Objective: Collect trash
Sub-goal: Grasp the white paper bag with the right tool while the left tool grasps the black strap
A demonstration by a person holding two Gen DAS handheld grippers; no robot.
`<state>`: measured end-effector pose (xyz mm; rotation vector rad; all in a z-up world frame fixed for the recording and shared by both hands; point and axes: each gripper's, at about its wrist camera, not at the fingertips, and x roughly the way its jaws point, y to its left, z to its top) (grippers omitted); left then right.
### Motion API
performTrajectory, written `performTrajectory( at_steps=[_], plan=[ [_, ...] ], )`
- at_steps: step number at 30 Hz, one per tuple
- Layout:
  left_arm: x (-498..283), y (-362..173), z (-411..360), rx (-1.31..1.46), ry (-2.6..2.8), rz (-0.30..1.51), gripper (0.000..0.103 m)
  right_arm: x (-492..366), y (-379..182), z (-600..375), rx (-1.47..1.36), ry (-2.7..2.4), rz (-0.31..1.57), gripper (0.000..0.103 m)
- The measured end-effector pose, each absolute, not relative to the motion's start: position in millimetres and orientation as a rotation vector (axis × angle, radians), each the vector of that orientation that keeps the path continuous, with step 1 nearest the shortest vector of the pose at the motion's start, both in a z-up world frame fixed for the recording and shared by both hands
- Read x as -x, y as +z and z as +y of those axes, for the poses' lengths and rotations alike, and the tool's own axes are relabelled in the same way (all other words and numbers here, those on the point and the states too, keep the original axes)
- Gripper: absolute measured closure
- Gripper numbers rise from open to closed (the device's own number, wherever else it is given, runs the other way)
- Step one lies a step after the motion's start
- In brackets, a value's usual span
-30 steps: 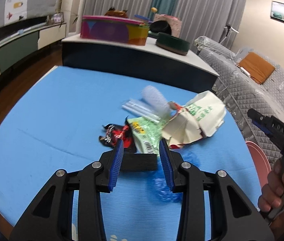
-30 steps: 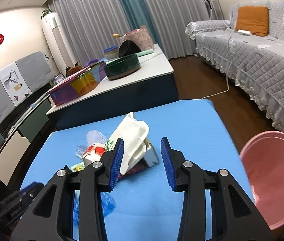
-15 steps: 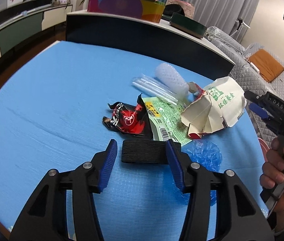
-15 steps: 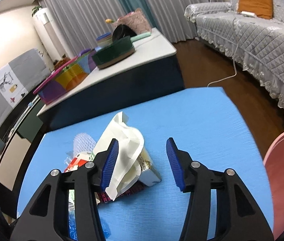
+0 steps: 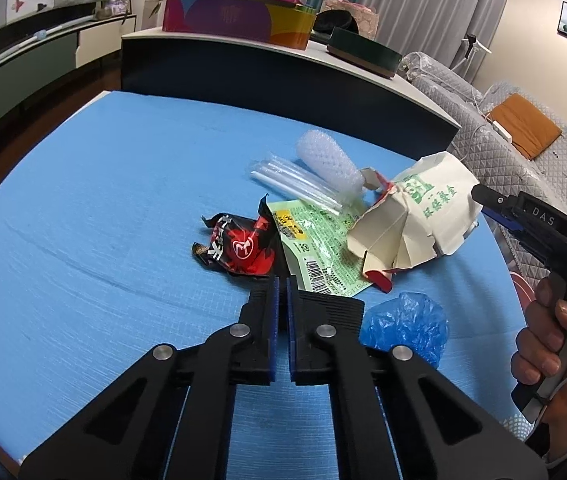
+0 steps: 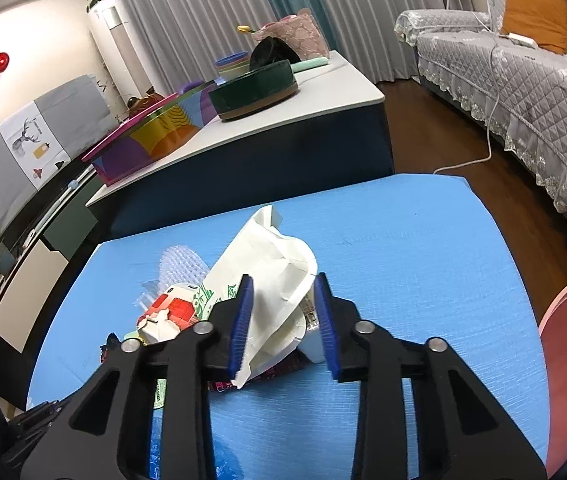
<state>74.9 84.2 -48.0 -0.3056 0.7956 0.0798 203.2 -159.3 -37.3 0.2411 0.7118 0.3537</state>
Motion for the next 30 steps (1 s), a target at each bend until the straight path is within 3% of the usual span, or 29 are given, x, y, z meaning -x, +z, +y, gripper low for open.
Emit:
performTrajectory(
  at_steps=[6, 13, 14, 15, 17, 20, 25, 29, 30],
  plan=[
    [-72, -40, 82, 0.296, 0.079, 0.77, 0.103, -196, -29, -157, -0.237, 0.384, 0.689, 0.096],
    [-70, -41, 83, 0.3, 0.084, 0.779, 0.101, -182, -13, -152, -0.233, 0.437, 0.653, 0.1],
    [-70, -43, 83, 0.302, 0.087, 0.786, 0.092, -181, -12, -152, -0.233, 0.442, 0.649, 0.101],
    [-70, -46, 84, 0.304, 0.093, 0.797, 0.071, -179, -9, -152, -0.234, 0.449, 0.642, 0.101],
    [-70, -49, 85, 0.31, 0.102, 0.801, 0.051, -175, -5, -153, -0.238, 0.458, 0.63, 0.102],
    [-73, -52, 84, 0.318, 0.089, 0.812, 0.048, -170, 3, -152, -0.237, 0.475, 0.613, 0.102],
    [-77, -59, 78, 0.299, 0.081, 0.844, 0.049, -160, 17, -153, -0.223, 0.497, 0.591, 0.102],
    [-79, -62, 77, 0.314, 0.07, 0.869, 0.066, -151, 27, -154, -0.216, 0.505, 0.585, 0.102],
    [-78, -63, 77, 0.311, 0.072, 0.87, 0.075, -150, 29, -155, -0.216, 0.504, 0.587, 0.102]
  ],
)
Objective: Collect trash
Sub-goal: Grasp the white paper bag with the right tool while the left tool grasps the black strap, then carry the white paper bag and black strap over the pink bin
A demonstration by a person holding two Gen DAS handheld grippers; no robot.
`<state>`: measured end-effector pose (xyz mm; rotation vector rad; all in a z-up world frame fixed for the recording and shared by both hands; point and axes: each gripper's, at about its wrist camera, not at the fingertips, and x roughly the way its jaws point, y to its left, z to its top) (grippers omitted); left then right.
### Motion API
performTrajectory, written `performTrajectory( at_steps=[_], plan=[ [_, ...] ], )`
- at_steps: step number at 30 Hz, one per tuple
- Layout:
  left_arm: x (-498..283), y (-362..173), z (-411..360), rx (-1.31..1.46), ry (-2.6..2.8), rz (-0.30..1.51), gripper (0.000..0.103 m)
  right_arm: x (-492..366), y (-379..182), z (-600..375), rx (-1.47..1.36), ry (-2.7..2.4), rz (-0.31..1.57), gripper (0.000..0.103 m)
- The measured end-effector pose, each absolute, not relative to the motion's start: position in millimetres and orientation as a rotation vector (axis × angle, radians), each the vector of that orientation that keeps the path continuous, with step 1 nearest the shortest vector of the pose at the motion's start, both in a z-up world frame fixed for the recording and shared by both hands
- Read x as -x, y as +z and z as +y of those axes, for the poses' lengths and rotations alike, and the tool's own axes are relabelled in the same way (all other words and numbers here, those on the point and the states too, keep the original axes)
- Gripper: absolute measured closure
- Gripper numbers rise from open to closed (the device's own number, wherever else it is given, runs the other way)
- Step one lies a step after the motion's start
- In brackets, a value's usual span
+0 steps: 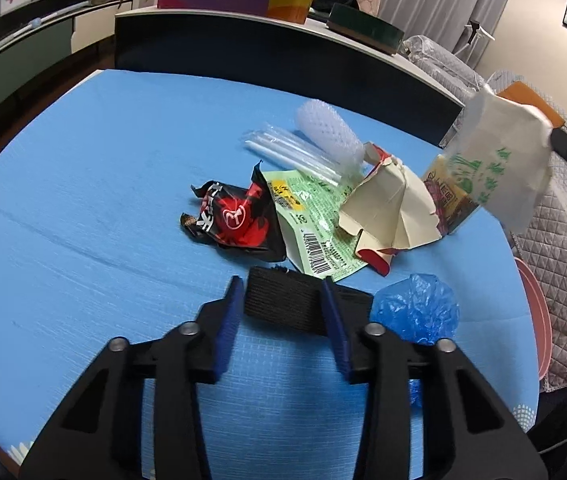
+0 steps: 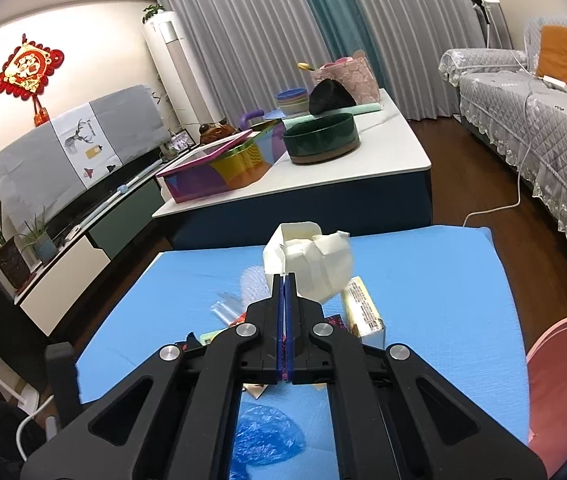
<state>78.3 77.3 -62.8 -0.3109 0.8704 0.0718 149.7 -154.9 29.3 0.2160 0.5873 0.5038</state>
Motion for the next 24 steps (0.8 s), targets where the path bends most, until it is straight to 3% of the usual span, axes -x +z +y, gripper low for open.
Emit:
performTrajectory(
  at_steps=[3, 6, 24],
  plan=[
    [-77, -61, 78, 0.312, 0.069, 0.868, 0.088, -144, 36, -156, -0.196, 0.495, 0.584, 0.103],
    [-74, -55, 77, 0.307, 0.07, 0.846, 0.091, -137, 41, -159, -0.177, 0.479, 0.584, 0.103],
    [-52, -7, 52, 0.196, 0.067, 0.684, 0.093, -82, 53, -200, -0.097, 0.388, 0.581, 0.103]
  ],
)
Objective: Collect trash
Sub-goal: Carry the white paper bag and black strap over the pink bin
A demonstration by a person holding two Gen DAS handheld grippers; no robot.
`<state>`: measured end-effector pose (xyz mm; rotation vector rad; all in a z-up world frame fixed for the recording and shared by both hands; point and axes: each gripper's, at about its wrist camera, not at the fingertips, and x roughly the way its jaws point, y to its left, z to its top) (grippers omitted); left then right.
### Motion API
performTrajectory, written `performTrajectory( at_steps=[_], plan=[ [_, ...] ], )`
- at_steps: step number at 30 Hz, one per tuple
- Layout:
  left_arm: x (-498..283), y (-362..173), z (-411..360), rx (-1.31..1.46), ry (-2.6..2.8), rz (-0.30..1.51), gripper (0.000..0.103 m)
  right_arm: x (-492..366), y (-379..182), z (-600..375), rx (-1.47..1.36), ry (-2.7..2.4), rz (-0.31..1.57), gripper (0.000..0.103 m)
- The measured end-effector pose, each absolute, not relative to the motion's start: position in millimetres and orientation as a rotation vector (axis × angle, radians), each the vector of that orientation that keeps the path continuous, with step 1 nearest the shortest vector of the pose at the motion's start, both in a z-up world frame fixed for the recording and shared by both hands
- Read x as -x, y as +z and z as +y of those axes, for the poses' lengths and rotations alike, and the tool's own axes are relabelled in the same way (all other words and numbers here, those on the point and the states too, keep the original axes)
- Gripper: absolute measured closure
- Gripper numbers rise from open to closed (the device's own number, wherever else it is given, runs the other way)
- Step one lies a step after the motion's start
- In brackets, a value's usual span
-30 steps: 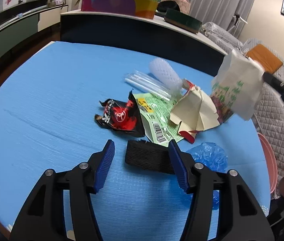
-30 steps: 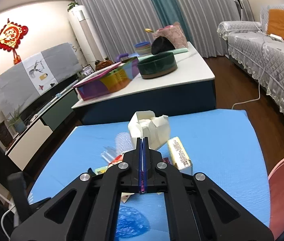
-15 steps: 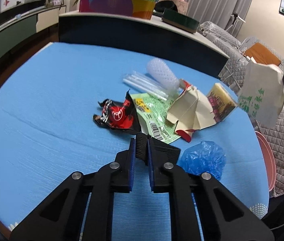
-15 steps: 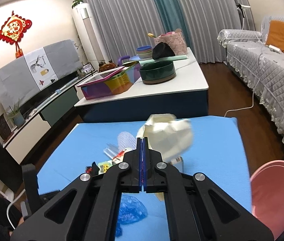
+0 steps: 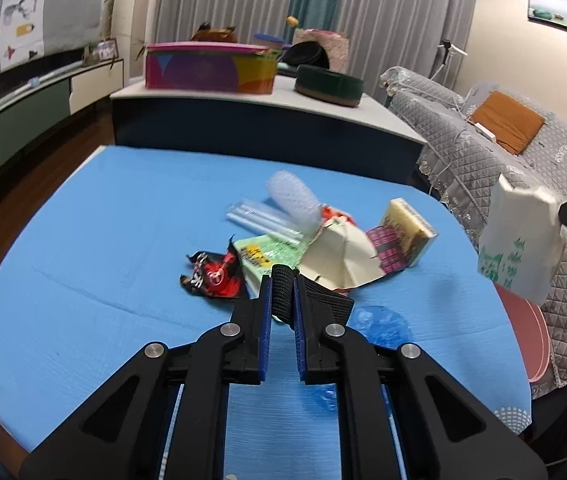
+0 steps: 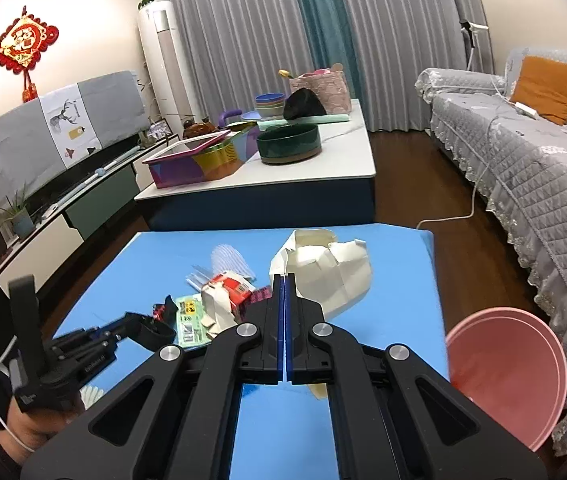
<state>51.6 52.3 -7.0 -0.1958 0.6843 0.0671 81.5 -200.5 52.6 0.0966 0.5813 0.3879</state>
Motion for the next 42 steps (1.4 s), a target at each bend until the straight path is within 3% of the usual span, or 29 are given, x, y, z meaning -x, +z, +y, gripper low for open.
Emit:
performTrajectory(
  at_steps=[42],
  plan=[
    [-83, 14, -102, 0.041, -0.182, 0.623, 0.093, -60, 29, -339, -0.21, 0.156, 0.532, 0.103]
  ],
)
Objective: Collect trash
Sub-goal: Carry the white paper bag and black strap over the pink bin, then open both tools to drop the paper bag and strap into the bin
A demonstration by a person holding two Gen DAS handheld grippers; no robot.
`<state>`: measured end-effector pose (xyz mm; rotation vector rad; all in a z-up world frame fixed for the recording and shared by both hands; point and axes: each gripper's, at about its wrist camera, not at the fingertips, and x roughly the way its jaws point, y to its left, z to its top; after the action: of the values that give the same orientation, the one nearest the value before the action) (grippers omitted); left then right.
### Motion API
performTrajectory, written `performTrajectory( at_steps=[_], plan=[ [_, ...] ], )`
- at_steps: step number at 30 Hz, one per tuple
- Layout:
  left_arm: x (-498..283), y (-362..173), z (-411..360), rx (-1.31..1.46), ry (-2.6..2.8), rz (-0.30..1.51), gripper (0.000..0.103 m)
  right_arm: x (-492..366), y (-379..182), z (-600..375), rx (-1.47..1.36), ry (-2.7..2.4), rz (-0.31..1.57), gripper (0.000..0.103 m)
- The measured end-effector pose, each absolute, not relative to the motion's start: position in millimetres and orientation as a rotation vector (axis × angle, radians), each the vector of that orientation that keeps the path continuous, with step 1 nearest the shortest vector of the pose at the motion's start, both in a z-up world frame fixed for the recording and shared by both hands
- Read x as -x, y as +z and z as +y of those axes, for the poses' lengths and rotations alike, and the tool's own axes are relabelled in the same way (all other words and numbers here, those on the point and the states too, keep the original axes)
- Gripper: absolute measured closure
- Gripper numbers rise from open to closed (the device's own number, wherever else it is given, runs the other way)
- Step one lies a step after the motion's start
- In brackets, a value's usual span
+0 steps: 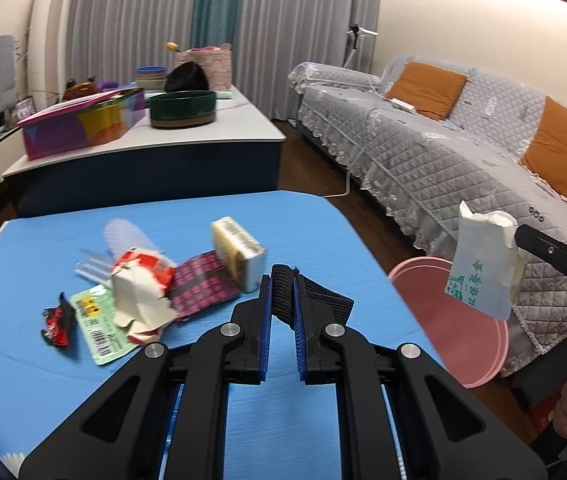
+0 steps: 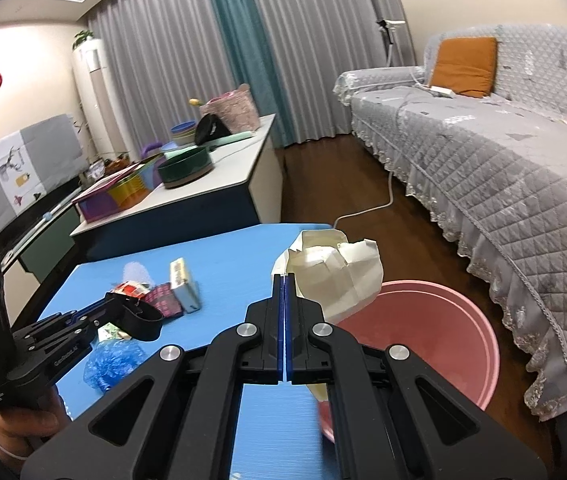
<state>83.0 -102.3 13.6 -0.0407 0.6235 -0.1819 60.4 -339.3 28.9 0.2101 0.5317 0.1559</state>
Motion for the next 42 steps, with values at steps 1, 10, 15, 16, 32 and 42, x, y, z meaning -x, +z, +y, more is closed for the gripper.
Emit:
performTrajectory(
  at_steps=[1, 10, 15, 16, 32, 42],
  plan=[
    [-84, 14, -105, 0.041, -0.19, 0.625, 0.093, -60, 29, -345, -0.217, 0.146, 0.531, 0.103],
    [-95, 31, -140, 0.049, -0.275, 0.623, 0.093, -54, 32, -383, -0.263, 0.078, 0.517, 0.103],
    [-101, 34, -174, 0.038, -0.335, 0.626, 0.093, -52, 35, -399, -0.263, 0.04, 0.506, 0.103],
    [-102, 33, -180, 0.036, -0.346, 0.628, 0.093, -52, 35, -401, -0.262, 0.034, 0.505, 0.103],
    [-119, 2, -247, -0.003, -0.49, 0.715, 0.093, -62, 23, -427, -0.275, -0.019, 0.542, 0.103],
    [-126, -15, -262, -0.024, -0.506, 0.751, 0.093, -68, 15, -431, -0.282, -0.03, 0.568, 0.103]
  ],
)
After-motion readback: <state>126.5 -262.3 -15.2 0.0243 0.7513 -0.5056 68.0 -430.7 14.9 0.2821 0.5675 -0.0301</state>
